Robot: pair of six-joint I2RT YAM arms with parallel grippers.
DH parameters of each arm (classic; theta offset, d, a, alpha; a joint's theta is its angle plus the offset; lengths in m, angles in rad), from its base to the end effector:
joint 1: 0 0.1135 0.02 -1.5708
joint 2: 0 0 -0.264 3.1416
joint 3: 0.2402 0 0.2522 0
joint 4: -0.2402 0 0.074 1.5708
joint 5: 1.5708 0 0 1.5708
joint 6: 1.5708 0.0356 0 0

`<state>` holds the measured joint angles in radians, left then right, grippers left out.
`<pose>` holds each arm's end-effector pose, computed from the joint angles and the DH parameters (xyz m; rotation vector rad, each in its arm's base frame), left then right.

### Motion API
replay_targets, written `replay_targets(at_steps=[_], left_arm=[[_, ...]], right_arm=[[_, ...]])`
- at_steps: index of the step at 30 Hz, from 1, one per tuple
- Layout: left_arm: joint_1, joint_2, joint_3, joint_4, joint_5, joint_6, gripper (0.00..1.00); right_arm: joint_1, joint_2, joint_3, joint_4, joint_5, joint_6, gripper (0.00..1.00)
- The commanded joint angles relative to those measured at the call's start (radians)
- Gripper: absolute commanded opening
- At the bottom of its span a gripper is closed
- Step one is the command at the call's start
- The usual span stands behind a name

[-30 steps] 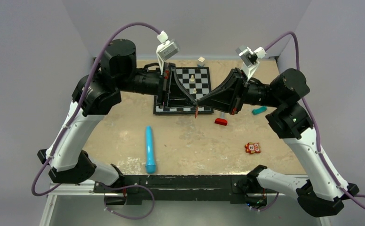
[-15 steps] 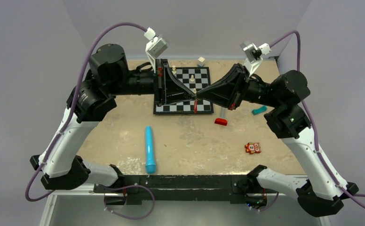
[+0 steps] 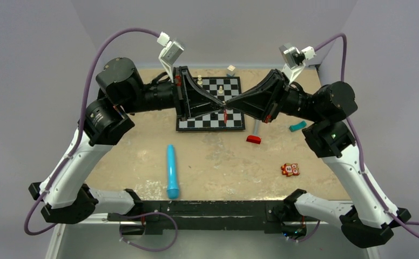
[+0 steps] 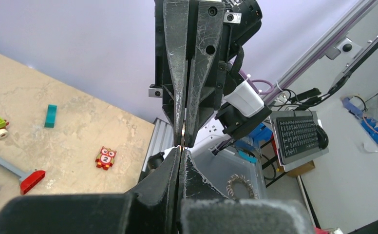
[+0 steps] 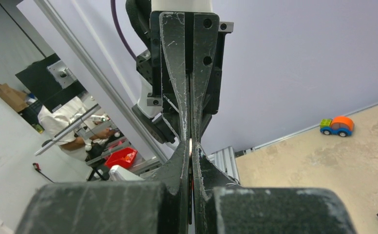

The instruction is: Remove the keys from the keyring

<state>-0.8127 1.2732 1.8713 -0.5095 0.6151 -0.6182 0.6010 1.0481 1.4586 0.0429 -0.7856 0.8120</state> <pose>0.1322 -0.1695 0.5625 0.7215 1.5676 -1.5594 0.1326 0.1214 0.5385 -0.6663 1.2805 1.6287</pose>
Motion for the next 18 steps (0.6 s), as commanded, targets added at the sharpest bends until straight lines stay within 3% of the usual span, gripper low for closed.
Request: replay_targets(at_steps=[1,18], left_arm=[[-0.001,-0.013,-0.04,0.121,-0.06,-0.057,0.0],[-0.006,-0.018,-0.065,0.175,-0.149,-0.081,0.0]], right_arm=[[0.003,-0.005,-0.015,0.117,0.017,0.051,0.0],[0.002,0.021,-0.014,0.192,0.03,0.097,0.0]])
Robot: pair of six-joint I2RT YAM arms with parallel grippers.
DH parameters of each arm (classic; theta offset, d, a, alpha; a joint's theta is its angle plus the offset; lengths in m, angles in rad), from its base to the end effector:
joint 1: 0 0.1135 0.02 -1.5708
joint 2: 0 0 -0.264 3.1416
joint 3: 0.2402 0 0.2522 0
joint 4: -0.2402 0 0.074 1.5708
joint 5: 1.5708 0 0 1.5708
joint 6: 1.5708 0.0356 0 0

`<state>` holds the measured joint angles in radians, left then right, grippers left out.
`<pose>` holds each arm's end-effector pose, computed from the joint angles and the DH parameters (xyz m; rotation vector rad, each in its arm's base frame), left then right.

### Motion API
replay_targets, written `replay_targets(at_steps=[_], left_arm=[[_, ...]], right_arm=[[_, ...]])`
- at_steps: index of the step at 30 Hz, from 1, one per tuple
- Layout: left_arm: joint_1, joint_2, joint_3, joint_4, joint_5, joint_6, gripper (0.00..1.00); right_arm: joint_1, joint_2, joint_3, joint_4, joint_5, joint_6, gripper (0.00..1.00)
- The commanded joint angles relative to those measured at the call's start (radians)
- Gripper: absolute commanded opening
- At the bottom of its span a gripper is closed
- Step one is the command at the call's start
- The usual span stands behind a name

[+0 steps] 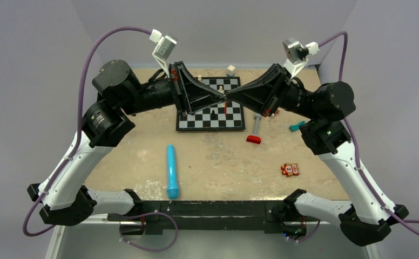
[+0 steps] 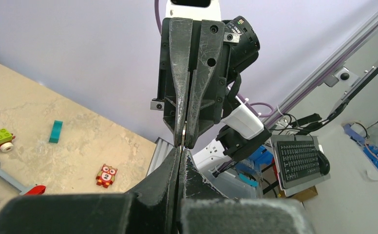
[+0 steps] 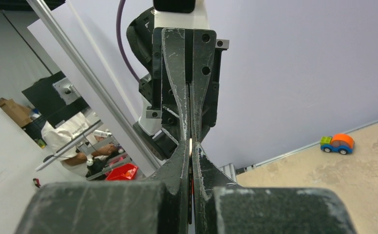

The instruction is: Remove the keys from the keyring

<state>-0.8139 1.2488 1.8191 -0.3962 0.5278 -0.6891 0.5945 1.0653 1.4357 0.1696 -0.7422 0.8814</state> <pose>0.1335 -0.1675 0.5648 0.5952 1.5175 -1.5683 0.1396 0.1234 0.5406 -0.6018 1.2193 1.6538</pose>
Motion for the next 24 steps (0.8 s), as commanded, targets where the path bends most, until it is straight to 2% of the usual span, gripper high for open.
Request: replay_targets(at_steps=[1,11,24], left_arm=[[-0.005,0.003,-0.015,0.063,-0.069,-0.01,0.0],[-0.005,-0.059,-0.08,0.1,-0.19,-0.016,0.0],[-0.009,-0.101,-0.122,0.137,-0.256,-0.026,0.0]], right_arm=[[0.009,0.005,0.008,0.066,-0.014,0.029,0.0],[0.01,-0.001,-0.004,0.073,0.0,0.033,0.0],[0.01,-0.012,-0.017,0.079,0.014,0.038,0.0]])
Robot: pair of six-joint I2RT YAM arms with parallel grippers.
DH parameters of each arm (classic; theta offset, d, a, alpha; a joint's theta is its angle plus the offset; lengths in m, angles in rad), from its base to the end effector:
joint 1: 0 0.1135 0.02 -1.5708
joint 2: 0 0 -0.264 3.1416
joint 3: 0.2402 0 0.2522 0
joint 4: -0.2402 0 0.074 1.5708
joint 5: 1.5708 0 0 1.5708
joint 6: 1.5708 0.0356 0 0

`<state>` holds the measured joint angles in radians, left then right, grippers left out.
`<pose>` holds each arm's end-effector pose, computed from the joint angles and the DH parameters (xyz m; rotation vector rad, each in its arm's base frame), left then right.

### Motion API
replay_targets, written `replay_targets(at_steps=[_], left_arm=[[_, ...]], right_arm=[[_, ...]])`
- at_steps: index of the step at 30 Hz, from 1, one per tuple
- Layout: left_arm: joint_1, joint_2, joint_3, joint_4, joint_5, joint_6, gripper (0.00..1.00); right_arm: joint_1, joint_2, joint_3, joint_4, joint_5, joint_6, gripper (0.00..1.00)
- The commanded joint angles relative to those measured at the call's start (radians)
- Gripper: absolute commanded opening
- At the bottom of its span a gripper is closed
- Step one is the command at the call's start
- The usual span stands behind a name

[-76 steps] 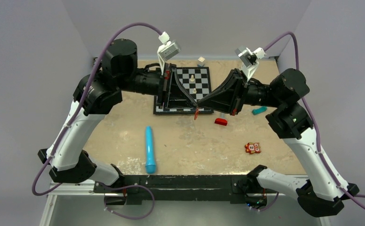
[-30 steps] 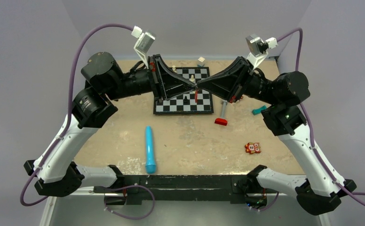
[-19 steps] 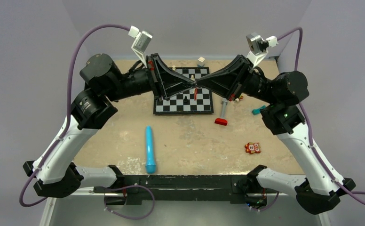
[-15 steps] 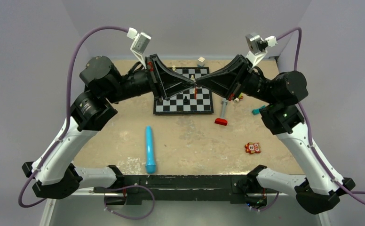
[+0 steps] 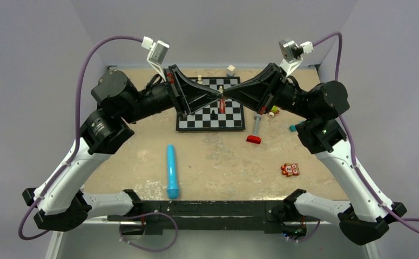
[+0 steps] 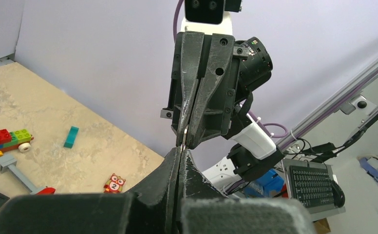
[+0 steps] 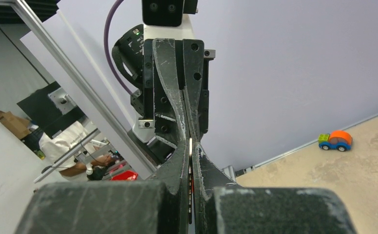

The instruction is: Remove the keys from the keyring

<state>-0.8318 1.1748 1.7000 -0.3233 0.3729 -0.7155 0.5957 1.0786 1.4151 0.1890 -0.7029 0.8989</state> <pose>0.1285 -0.1603 0.5533 0.4413 1.5043 -1.5140 0.1478 0.1280 0.5344 -0.5467 1.2402 1.6566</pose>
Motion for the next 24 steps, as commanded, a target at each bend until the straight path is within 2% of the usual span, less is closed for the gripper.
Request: replay_targets(at_steps=[1,18,24], left_arm=[[0.01,-0.029,-0.005,0.062,-0.107,-0.001,0.0],[0.01,-0.039,0.005,0.019,-0.114,0.017,0.0],[0.01,-0.034,0.044,-0.102,-0.132,0.071,0.0]], right_arm=[[0.008,-0.025,0.002,0.061,-0.026,0.021,0.0],[0.008,-0.031,-0.002,0.062,-0.025,0.026,0.0],[0.008,-0.046,-0.006,0.013,-0.023,-0.005,0.0]])
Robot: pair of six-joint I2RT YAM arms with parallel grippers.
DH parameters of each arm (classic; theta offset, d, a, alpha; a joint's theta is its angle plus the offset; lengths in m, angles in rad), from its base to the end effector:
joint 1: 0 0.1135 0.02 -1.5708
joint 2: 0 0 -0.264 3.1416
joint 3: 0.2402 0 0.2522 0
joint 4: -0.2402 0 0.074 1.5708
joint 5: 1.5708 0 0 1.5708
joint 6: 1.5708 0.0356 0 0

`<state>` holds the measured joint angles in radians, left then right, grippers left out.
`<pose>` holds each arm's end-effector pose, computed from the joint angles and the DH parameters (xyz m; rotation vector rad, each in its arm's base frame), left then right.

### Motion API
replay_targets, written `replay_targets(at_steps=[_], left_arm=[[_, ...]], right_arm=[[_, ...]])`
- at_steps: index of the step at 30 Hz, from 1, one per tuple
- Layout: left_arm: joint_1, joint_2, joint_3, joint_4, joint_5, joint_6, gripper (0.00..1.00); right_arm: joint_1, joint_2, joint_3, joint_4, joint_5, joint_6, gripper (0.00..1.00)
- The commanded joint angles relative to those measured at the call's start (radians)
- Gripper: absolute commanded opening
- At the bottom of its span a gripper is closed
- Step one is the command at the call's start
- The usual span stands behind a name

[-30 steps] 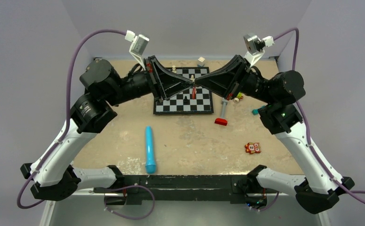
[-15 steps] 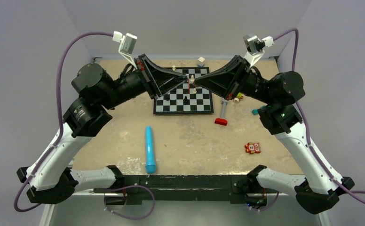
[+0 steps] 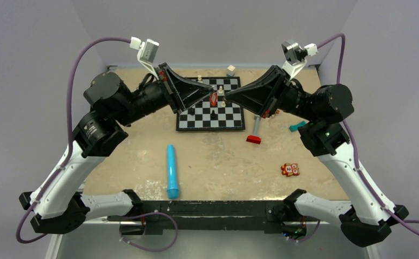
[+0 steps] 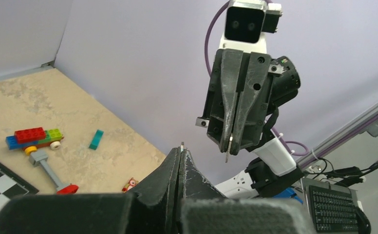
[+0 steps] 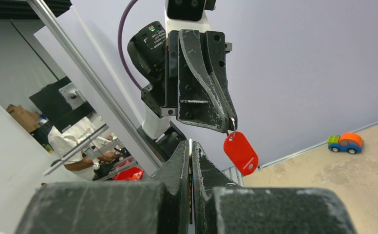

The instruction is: Remove the keys from the keyring

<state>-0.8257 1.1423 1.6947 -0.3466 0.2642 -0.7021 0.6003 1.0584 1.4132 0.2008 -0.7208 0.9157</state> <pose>0.1243 -0.1485 0.5554 0.3404 1.4952 -1.4332 0.1394 0.1239 0.5381 -0.5693 1.2161 1.6782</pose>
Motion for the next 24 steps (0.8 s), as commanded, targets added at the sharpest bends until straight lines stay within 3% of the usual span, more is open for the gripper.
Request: replay_targets(at_steps=[1,10,15,24], left_arm=[[0.003,-0.003,0.051,-0.103,-0.029,0.064,0.0],[0.003,-0.048,0.014,-0.194,-0.052,0.095,0.0],[0.003,-0.032,0.01,-0.355,-0.131,0.107,0.0],[0.003,-0.034,-0.269,-0.398,-0.214,0.022,0.0]], right_arm=[[0.003,-0.03,-0.007,-0.006,-0.007,-0.026,0.0],[0.003,-0.057,-0.034,-0.059,-0.001,-0.058,0.0],[0.003,-0.094,-0.051,-0.169,0.027,-0.118,0.0],[0.003,-0.176,-0.098,-0.302,0.083,-0.191,0.0]])
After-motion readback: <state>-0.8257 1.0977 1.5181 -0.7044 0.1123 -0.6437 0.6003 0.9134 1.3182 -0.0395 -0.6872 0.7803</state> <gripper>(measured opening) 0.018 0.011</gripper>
